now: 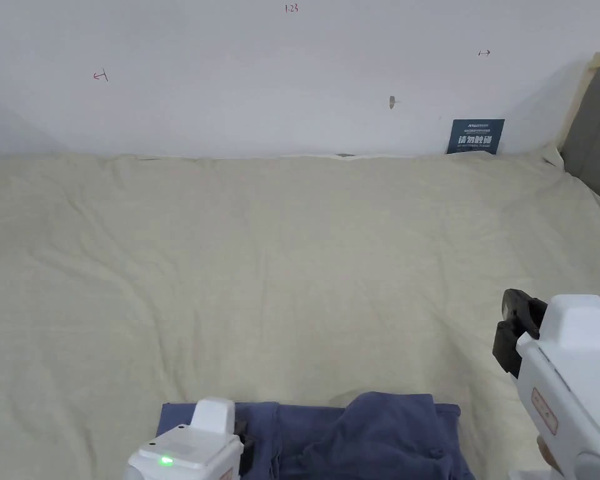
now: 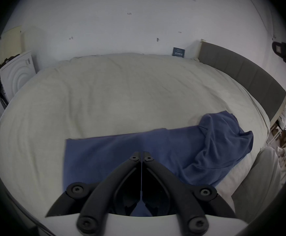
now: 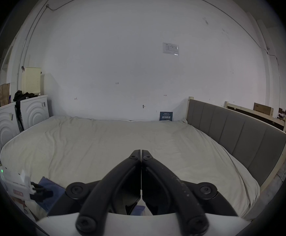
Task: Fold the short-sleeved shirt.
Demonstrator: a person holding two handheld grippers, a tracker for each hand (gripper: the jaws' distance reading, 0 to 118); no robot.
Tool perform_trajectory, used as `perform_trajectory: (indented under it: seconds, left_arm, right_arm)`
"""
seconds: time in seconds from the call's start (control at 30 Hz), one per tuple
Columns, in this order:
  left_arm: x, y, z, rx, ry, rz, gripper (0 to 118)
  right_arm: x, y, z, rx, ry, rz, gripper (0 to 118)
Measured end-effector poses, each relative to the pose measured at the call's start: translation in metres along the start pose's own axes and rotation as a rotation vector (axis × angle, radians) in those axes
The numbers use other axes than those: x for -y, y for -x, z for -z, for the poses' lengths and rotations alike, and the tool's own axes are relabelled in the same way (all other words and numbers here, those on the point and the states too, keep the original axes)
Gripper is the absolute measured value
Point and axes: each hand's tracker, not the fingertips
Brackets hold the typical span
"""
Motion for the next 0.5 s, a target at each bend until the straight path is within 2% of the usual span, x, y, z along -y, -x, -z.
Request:
perform_trajectory:
  seconds: [0.17, 0.23, 0.4, 0.5]
  left_arm:
    - [0.015, -0.023, 0.027, 0.032, 0.103, 0.017, 1]
    - [0.024, -0.026, 0.03, -0.016, 0.052, 0.038, 1]
    - [0.013, -0.016, 0.026, 0.02, 0.074, -0.018, 1]
    - [-0.003, -0.004, 0.005, 0.062, 0.012, -0.091, 1]
  right_arm:
    - [0.005, -0.005, -0.001, 0.015, 0.016, 0.009, 3]
    - [0.007, -0.006, -0.001, 0.019, 0.023, 0.007, 3]
    - [0.011, -0.011, 0.002, 0.024, 0.033, 0.014, 3]
    - [0.009, -0.012, 0.003, 0.023, 0.026, 0.015, 3]
